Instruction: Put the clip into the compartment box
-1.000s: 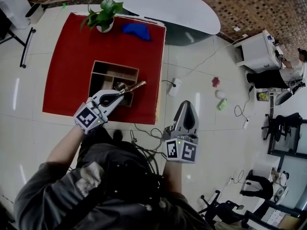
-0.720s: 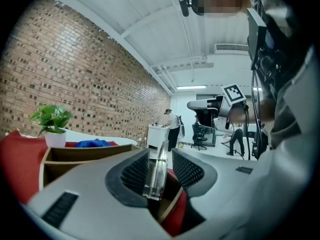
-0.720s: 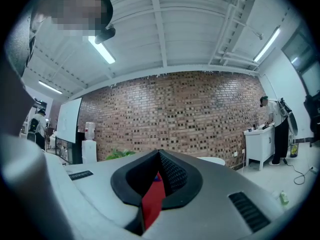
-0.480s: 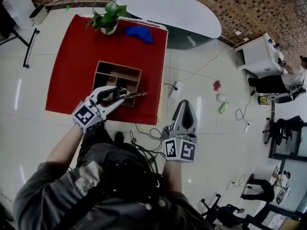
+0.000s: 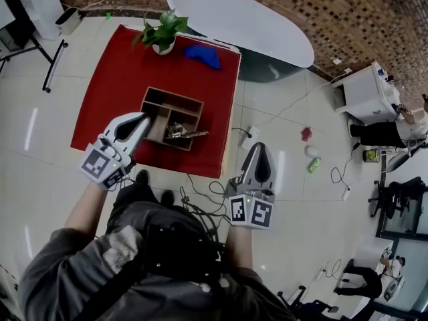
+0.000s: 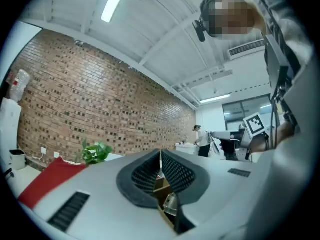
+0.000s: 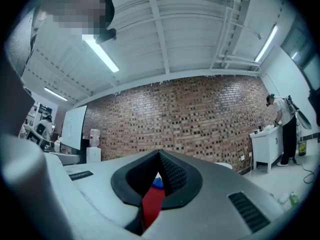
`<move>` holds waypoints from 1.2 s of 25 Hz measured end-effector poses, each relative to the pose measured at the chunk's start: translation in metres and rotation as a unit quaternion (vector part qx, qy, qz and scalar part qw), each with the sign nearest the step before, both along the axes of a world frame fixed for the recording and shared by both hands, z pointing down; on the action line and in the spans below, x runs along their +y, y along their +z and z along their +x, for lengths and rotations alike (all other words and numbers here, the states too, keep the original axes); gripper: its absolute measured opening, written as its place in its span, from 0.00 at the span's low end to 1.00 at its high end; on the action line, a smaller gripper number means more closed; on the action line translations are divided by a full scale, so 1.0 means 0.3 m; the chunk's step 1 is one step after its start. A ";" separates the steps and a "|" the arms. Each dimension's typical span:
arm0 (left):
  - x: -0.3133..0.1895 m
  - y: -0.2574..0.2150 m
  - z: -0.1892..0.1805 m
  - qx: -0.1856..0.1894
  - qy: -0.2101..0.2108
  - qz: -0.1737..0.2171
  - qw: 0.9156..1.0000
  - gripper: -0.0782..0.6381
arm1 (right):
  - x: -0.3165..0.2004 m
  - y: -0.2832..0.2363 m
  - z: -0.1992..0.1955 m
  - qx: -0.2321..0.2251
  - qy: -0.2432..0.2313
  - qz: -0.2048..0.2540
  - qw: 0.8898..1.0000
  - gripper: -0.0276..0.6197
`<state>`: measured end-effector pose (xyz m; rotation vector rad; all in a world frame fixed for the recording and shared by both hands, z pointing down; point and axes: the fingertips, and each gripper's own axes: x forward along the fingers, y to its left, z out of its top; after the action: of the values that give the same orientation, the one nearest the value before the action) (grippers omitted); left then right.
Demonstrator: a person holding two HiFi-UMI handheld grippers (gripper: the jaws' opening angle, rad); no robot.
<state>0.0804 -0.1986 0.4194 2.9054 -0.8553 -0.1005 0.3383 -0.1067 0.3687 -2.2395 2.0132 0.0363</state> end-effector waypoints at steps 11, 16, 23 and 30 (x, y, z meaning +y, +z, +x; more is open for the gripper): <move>0.040 -0.157 -0.172 0.020 -0.108 0.014 0.994 0.17 | -0.015 -0.005 -0.101 0.010 -0.077 -0.006 0.997 0.06; 0.094 -0.216 -0.225 0.032 -0.129 0.008 0.991 0.17 | -0.022 -0.025 -0.152 0.022 -0.109 -0.012 0.994 0.06; 0.108 -0.236 -0.314 0.042 -0.160 0.002 0.986 0.17 | -0.023 -0.025 -0.216 0.036 -0.126 -0.024 0.991 0.06; 0.038 -0.273 -0.404 0.055 -0.173 -0.010 0.983 0.17 | -0.066 -0.093 -0.285 0.040 -0.123 -0.022 0.991 0.06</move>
<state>-0.0408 -0.1871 0.3374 2.6721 -1.3210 -0.2760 0.2527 -0.1264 0.3409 -2.0272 2.3384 0.0574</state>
